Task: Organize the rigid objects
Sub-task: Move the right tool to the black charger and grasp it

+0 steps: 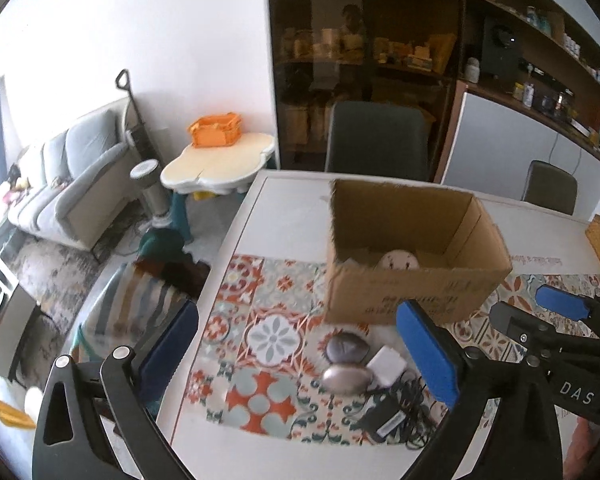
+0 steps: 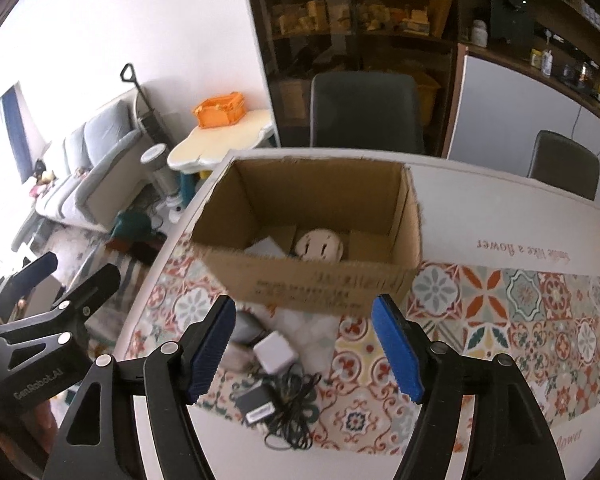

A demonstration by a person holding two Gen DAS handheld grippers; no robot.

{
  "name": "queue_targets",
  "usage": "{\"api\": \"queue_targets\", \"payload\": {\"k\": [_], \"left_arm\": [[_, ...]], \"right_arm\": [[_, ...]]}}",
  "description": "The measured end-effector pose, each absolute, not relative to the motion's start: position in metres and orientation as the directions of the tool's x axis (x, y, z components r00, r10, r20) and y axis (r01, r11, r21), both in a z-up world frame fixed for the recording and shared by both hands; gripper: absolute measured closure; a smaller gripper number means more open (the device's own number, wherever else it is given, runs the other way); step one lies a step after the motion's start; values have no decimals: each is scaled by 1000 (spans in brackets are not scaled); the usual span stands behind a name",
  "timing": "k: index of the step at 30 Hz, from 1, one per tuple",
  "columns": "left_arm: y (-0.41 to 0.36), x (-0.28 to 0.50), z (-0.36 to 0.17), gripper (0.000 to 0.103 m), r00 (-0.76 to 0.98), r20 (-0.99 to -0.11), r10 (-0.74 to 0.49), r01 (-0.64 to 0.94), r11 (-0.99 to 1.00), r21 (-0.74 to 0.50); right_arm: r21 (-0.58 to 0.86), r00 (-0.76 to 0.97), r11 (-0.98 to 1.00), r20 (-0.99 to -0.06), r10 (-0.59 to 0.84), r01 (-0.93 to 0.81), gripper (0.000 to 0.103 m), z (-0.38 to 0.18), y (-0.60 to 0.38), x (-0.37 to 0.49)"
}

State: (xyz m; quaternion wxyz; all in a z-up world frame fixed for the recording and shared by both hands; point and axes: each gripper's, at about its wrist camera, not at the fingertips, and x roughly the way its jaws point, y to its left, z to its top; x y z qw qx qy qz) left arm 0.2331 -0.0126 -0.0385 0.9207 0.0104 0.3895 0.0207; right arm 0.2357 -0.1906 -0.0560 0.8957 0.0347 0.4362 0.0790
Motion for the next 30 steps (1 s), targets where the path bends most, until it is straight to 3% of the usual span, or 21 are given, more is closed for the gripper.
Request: {"api": "queue_targets", "payload": {"k": [15, 30], "left_arm": [[20, 190, -76, 2, 598, -785, 162, -161, 984, 80], [39, 170, -117, 2, 456, -871, 183, -253, 965, 71]], "right_arm": [[128, 460, 963, -858, 226, -236, 30, -93, -151, 220], [127, 232, 914, -945, 229, -387, 30, -141, -110, 233]]}}
